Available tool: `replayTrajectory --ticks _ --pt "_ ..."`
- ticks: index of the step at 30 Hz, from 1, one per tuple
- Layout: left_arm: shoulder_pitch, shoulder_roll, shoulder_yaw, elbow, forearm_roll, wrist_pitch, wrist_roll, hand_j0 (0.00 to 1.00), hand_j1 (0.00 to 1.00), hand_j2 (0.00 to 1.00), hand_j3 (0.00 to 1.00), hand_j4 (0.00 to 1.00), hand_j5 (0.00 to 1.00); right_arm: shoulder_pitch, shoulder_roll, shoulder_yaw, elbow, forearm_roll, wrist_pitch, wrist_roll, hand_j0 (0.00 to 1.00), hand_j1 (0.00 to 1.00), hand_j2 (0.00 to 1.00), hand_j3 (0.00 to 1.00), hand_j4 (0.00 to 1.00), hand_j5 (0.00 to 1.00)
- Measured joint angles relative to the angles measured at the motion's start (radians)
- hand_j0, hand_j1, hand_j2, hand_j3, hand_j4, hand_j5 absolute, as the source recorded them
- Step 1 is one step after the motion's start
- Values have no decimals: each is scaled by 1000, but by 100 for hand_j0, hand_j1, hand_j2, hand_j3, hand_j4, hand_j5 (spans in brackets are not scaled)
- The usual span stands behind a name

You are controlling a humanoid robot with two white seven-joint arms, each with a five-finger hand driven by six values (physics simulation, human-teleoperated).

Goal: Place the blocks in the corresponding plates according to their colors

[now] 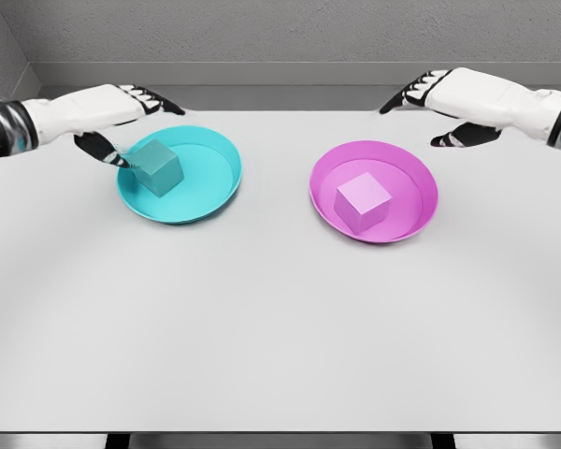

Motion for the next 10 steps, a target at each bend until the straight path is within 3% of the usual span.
replayTrajectory --ticks 5,10 --pt "40 148 1 6 53 -38 1 100 100 100 100 100 100 8 -7 -34 47 19 0 0 100 100 100 100 100 100" --pt "54 187 0 11 64 -46 1 100 100 100 100 100 100 18 -16 -41 57 22 0 0 100 100 100 100 100 100"
